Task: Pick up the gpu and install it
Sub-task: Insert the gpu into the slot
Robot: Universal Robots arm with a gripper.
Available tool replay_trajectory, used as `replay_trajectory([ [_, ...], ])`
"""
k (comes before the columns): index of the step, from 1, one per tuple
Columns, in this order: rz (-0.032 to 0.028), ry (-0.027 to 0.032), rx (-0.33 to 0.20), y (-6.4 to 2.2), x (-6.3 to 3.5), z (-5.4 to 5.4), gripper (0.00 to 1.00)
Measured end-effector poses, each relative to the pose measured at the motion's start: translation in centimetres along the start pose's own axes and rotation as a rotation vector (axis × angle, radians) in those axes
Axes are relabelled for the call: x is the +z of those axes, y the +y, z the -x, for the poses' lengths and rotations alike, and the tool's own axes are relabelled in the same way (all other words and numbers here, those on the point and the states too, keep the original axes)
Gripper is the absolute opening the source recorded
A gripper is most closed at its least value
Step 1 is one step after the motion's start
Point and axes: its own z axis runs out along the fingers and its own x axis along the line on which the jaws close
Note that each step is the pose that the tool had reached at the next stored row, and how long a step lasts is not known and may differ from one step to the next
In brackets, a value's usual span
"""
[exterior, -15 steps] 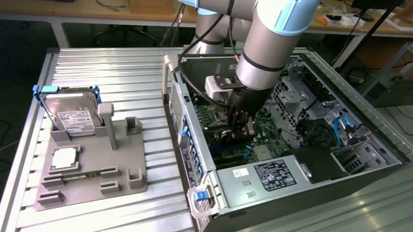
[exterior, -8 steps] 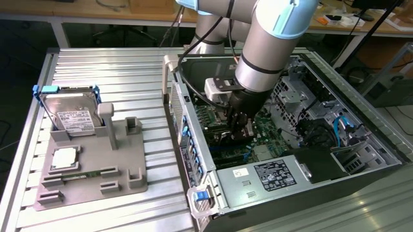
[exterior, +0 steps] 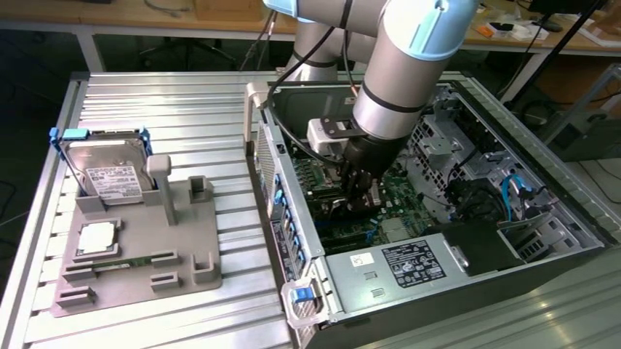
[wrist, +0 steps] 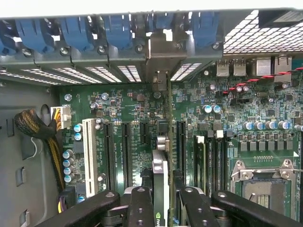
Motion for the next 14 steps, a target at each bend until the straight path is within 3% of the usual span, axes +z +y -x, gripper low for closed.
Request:
replay_trajectory([
  [14, -0.0001, 0.0002, 0.0, 0.03, 0.18, 0.0, 0.27],
])
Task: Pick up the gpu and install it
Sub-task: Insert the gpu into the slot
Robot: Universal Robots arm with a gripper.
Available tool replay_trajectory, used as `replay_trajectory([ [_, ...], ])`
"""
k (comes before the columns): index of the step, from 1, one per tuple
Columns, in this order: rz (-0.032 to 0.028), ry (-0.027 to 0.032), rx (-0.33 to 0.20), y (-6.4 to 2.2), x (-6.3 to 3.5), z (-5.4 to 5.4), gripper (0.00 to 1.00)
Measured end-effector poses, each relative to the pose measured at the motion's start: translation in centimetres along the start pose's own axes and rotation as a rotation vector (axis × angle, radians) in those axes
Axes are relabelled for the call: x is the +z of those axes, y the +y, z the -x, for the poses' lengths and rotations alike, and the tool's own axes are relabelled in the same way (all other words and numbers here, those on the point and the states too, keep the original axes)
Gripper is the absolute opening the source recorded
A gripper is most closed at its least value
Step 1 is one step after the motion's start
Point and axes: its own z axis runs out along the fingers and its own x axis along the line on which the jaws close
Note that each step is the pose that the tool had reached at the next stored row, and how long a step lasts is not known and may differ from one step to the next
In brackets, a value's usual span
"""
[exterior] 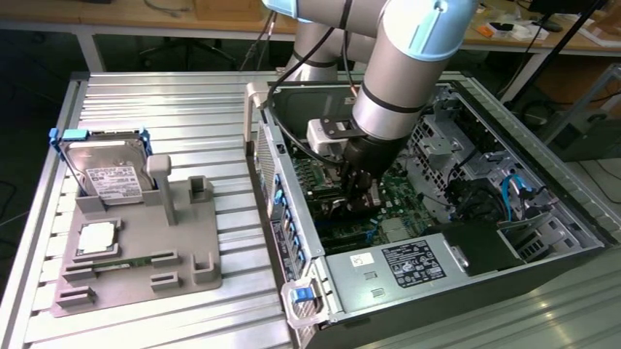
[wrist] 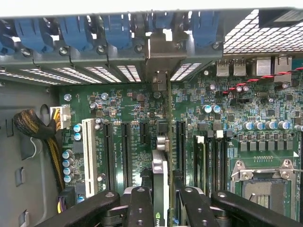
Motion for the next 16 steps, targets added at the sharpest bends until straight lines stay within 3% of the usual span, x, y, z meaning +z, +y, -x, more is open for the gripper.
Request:
replay_trajectory([
  [4, 0.0, -0.0004, 0.0, 0.1, 0.72, 0.01, 0.27],
  [12, -0.0001, -0.0004, 0.0, 0.1, 0.76, 0.01, 0.27],
  [13, -0.0008, -0.0028, 0.0, 0.1, 0.84, 0.04, 0.28],
  [14, -0.0005, -0.0018, 0.0, 0.11, 0.82, 0.03, 0.33],
  [16, -0.0001, -0.0005, 0.0, 0.1, 0.77, 0.01, 0.33],
])
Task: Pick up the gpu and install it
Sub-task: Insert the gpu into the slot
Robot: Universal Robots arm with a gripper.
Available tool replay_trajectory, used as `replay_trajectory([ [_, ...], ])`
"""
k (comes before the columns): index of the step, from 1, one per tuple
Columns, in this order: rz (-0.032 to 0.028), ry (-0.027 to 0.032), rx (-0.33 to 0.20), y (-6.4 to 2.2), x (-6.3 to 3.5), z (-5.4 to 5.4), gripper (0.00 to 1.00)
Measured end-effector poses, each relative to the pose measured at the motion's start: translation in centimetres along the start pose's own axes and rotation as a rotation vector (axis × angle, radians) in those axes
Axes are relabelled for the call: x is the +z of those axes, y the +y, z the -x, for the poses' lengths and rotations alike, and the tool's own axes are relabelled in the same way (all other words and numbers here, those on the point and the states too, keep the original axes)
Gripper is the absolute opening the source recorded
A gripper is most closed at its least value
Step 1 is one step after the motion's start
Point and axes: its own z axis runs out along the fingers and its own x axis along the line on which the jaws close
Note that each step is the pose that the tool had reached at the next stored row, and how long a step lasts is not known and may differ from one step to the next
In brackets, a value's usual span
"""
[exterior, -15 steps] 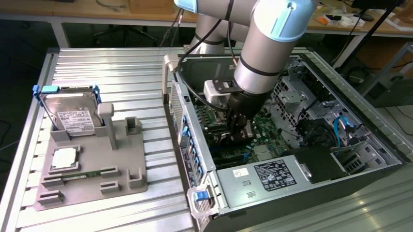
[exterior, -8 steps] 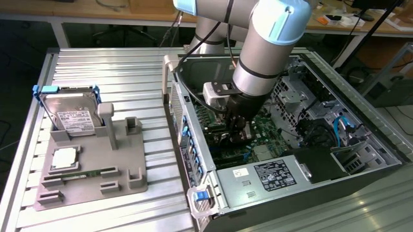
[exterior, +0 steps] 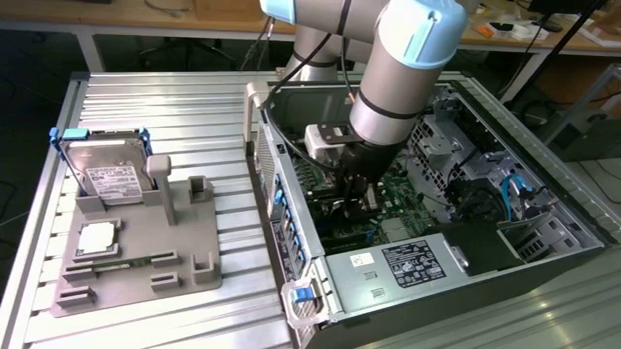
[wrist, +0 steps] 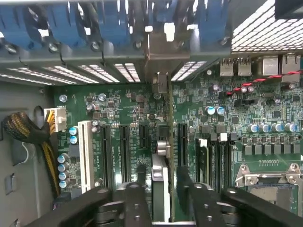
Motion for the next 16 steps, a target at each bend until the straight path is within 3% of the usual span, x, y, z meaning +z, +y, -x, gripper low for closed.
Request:
replay_trajectory([
  [4, 0.0001, 0.0, 0.0, -0.01, -0.09, 0.0, 0.53],
  [12, 0.0, -0.0002, 0.0, 0.05, -3.7, 0.0, 0.53],
  [16, 0.0, -0.0003, 0.0, 0.06, -4.0, 0.0, 0.53],
])
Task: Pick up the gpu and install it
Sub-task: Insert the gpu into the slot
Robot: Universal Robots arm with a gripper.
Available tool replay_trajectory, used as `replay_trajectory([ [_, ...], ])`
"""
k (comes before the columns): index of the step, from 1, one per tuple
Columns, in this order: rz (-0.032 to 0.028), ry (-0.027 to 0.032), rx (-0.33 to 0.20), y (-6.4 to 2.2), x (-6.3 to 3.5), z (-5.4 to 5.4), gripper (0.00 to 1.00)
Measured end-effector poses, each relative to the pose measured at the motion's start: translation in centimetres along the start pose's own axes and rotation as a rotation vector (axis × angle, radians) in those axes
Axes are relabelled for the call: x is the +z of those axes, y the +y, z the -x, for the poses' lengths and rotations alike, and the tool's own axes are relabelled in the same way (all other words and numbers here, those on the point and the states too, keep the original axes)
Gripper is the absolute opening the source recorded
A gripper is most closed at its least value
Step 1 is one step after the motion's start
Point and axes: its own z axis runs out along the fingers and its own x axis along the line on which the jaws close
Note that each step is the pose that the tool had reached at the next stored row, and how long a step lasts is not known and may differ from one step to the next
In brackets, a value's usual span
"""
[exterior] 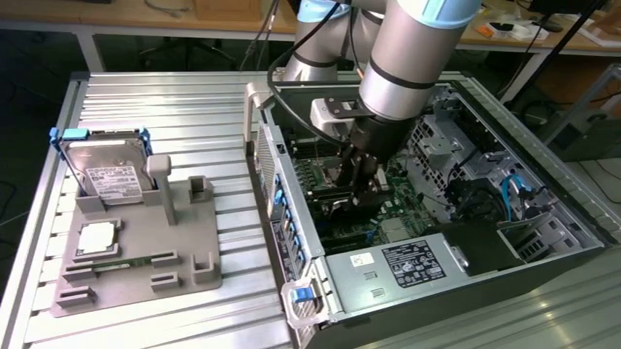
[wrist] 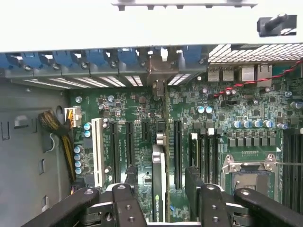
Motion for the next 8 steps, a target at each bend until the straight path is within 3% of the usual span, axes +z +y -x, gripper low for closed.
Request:
replay_trajectory([
  [4, 0.0001, 0.0002, 0.0, 0.0, -0.01, 0.0, 0.51],
  [7, 0.0001, 0.0002, 0.0, 0.0, -0.01, 0.0, 0.32],
  [8, 0.0001, 0.0001, 0.0, 0.0, -0.01, 0.0, 0.32],
])
